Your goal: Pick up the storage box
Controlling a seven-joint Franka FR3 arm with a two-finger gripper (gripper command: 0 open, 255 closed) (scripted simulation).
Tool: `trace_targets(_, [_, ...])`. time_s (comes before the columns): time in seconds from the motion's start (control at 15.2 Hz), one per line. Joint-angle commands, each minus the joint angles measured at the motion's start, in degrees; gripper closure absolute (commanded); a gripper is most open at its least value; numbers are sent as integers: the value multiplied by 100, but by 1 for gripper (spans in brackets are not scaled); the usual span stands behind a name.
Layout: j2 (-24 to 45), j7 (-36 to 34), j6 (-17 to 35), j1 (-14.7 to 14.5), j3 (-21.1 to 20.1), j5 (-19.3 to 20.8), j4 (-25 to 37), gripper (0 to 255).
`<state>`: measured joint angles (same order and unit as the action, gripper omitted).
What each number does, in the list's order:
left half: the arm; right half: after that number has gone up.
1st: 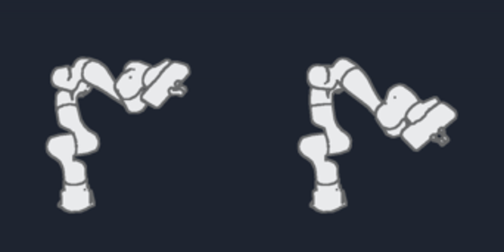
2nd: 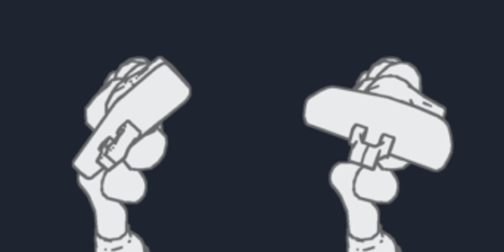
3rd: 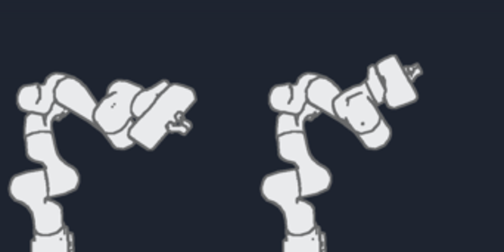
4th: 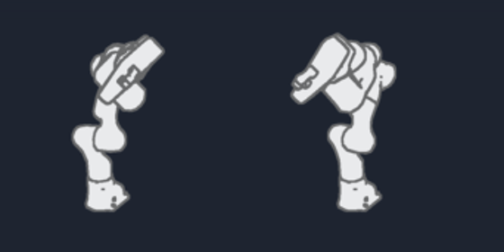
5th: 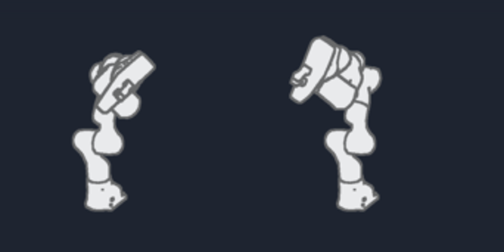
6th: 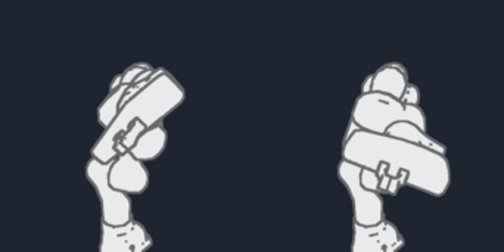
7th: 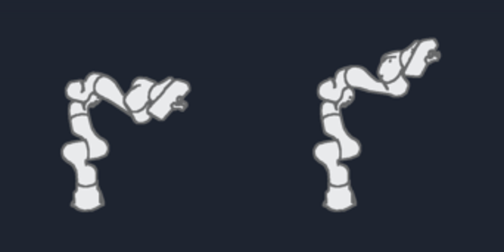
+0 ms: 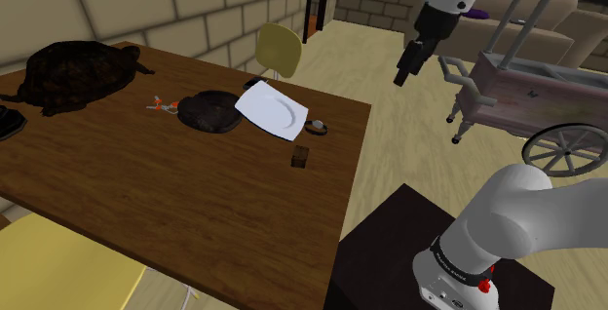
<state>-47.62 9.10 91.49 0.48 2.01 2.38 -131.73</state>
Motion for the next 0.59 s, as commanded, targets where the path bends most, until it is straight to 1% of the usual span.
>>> trace_targets(0.0, [0,0,0,0,0,0,0,0])
trace_targets(0.53, [865,-716,679,-305,-755,-443,-152,0])
